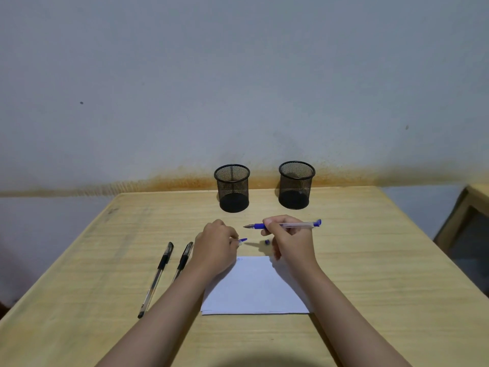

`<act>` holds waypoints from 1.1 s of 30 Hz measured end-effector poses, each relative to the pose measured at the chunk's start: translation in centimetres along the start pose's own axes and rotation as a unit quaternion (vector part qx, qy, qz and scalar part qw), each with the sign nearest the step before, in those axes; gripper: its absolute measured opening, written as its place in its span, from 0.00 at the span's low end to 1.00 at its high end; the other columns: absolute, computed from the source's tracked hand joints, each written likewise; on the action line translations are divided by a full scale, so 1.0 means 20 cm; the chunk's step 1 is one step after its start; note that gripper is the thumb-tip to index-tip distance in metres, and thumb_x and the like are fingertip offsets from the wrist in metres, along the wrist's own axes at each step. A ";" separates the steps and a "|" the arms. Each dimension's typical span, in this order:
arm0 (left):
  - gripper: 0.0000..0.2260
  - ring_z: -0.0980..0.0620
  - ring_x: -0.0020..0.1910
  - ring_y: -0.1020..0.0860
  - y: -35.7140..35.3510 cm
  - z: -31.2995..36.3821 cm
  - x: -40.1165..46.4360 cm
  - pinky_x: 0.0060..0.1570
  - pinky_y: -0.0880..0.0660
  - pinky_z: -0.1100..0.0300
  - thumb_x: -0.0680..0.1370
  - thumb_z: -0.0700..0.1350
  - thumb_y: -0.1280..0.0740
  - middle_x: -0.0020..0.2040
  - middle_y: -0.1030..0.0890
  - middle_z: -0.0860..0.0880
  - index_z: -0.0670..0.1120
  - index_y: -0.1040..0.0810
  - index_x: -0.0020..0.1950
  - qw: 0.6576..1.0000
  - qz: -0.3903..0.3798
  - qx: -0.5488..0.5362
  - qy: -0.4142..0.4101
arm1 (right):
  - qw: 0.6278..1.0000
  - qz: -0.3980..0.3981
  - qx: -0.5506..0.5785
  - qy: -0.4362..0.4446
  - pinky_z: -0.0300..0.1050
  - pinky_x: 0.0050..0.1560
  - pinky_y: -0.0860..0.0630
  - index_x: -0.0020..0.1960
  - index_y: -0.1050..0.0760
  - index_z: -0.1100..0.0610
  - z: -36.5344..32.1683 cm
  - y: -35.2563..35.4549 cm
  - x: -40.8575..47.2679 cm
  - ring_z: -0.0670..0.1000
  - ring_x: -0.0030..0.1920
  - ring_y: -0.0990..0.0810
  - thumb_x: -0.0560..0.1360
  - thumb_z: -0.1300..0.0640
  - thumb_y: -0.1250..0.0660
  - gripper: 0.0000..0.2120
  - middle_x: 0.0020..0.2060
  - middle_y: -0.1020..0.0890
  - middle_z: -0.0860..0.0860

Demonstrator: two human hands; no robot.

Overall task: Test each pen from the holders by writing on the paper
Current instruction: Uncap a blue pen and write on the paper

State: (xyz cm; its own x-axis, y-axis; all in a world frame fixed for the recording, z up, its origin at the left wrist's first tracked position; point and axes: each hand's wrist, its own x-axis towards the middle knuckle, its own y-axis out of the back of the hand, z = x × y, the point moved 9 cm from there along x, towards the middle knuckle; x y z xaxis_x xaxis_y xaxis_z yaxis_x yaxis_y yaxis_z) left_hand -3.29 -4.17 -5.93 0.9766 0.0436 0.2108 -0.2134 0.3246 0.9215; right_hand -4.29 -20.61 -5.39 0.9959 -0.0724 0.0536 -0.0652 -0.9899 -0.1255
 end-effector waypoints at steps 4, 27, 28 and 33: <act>0.07 0.50 0.48 0.25 0.00 0.00 0.02 0.42 0.30 0.57 0.76 0.44 0.37 0.47 0.22 0.50 0.48 0.19 0.46 1.000 0.004 -0.028 0.005 | 0.999 0.009 -0.048 0.024 0.31 0.23 0.30 0.38 0.21 0.54 -0.02 0.02 0.03 0.46 0.29 0.25 0.75 0.61 0.32 0.07 0.33 0.18 0.54; 0.07 0.59 0.43 0.24 0.11 0.04 0.00 0.38 0.31 0.75 0.75 0.41 0.32 0.46 0.19 0.52 0.48 0.17 0.50 0.967 0.019 -0.255 0.000 | 0.998 0.002 -0.053 0.039 0.30 0.22 0.31 0.34 0.22 0.57 -0.04 0.04 0.05 0.38 0.23 0.25 0.74 0.63 0.32 0.10 0.30 0.19 0.54; 0.07 0.59 0.43 0.24 0.12 0.05 0.00 0.39 0.32 0.77 0.75 0.41 0.32 0.45 0.19 0.53 0.48 0.17 0.50 0.967 0.023 -0.255 -0.006 | 0.998 0.001 -0.050 0.041 0.30 0.22 0.31 0.34 0.22 0.57 -0.04 0.05 0.05 0.38 0.23 0.25 0.74 0.63 0.32 0.10 0.30 0.19 0.53; 0.08 0.61 0.42 0.24 0.17 0.11 -0.02 0.41 0.33 0.78 0.74 0.39 0.32 0.44 0.19 0.52 0.49 0.17 0.49 0.959 0.030 -0.278 -0.044 | 0.996 -0.041 -0.055 0.064 0.37 0.26 0.30 0.36 0.21 0.55 -0.05 0.01 0.03 0.42 0.26 0.26 0.74 0.61 0.31 0.08 0.30 0.18 0.51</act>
State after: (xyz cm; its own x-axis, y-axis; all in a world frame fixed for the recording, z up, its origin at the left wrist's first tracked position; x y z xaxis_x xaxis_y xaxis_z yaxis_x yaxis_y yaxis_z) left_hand -4.38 -5.09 -2.23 0.9514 0.0056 0.3078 -0.1972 0.7788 0.5955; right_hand -3.76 -20.99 -4.32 0.9827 0.0009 0.1852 0.0023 -1.0000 -0.0074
